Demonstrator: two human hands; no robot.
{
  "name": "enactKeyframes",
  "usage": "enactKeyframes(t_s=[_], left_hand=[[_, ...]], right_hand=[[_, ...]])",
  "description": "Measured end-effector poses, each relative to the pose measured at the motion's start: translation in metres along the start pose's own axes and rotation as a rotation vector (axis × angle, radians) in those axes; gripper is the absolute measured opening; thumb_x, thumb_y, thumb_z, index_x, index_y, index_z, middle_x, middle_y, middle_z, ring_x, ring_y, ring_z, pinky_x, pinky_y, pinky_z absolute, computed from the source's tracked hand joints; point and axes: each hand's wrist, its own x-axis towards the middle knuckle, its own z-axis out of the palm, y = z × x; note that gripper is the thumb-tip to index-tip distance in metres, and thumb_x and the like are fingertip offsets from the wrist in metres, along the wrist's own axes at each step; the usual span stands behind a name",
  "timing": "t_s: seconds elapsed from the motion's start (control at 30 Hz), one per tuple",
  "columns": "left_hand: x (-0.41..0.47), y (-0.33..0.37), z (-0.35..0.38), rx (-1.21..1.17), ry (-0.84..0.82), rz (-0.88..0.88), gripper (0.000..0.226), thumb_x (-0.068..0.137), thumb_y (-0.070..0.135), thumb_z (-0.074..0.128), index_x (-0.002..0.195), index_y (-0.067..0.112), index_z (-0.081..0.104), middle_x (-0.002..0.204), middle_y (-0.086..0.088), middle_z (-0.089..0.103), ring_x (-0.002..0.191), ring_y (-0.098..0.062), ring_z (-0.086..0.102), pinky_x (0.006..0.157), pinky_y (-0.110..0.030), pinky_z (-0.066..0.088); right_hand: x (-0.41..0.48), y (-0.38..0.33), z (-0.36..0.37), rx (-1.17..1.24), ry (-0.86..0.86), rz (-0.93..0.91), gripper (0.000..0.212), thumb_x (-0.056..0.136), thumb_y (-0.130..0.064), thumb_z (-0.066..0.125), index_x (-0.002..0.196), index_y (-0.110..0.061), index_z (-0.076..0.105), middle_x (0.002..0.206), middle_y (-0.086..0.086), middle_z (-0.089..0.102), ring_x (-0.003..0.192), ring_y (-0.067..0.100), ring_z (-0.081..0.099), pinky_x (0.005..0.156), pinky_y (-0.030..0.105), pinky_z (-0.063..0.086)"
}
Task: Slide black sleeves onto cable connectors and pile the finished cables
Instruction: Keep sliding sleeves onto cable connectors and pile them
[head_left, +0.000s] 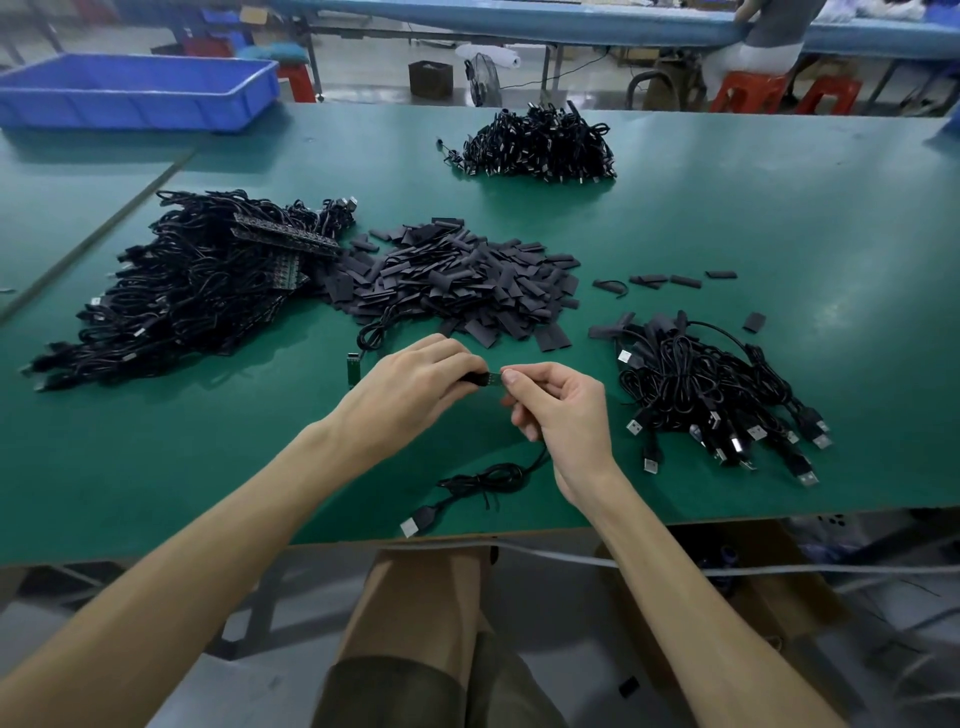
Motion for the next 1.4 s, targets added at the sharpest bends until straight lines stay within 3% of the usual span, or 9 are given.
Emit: enactKeyframes(t_s=[0.87, 1.0, 1.17, 1.4], left_hand=[[-0.002, 0.006, 0.005, 0.042, -0.001, -0.035, 0.020, 0.096, 0.018, 0.069, 0.113, 0.006, 0.068, 0.101, -0.005, 0.068, 0.095, -0.025, 0.063, 0.079, -0.039, 0.056], [-0.004, 0.001, 0.003, 0.018, -0.029, -0.080, 0.024, 0.097, 0.019, 0.067, 0.118, 0.009, 0.071, 0.104, -0.005, 0.072, 0.096, -0.026, 0.065, 0.079, -0.044, 0.057], [-0.006, -0.005, -0.001, 0.043, -0.038, -0.051, 0.018, 0.095, 0.014, 0.069, 0.111, 0.006, 0.074, 0.097, -0.008, 0.073, 0.086, -0.030, 0.067, 0.070, -0.048, 0.058], [-0.007, 0.000, -0.005, 0.053, -0.048, 0.032, 0.020, 0.095, 0.009, 0.069, 0.113, 0.001, 0.073, 0.101, -0.010, 0.074, 0.088, -0.032, 0.068, 0.068, -0.046, 0.059]], right_hand=[[-0.001, -0.001, 0.002, -0.050, -0.068, -0.027, 0.004, 0.095, -0.006, 0.073, 0.093, -0.004, 0.076, 0.072, 0.012, 0.074, 0.058, 0.019, 0.065, 0.051, 0.027, 0.052], [-0.002, -0.002, 0.004, -0.059, -0.136, -0.035, 0.006, 0.096, -0.008, 0.072, 0.099, -0.005, 0.076, 0.077, 0.012, 0.076, 0.064, 0.023, 0.070, 0.055, 0.027, 0.055], [-0.001, -0.002, 0.004, -0.064, -0.191, -0.033, 0.017, 0.103, -0.007, 0.060, 0.116, -0.005, 0.072, 0.089, 0.009, 0.080, 0.075, 0.024, 0.075, 0.061, 0.026, 0.057], [0.000, -0.002, 0.003, -0.020, -0.213, -0.012, 0.004, 0.099, -0.003, 0.066, 0.098, 0.001, 0.064, 0.082, 0.015, 0.078, 0.067, 0.026, 0.074, 0.055, 0.027, 0.056]])
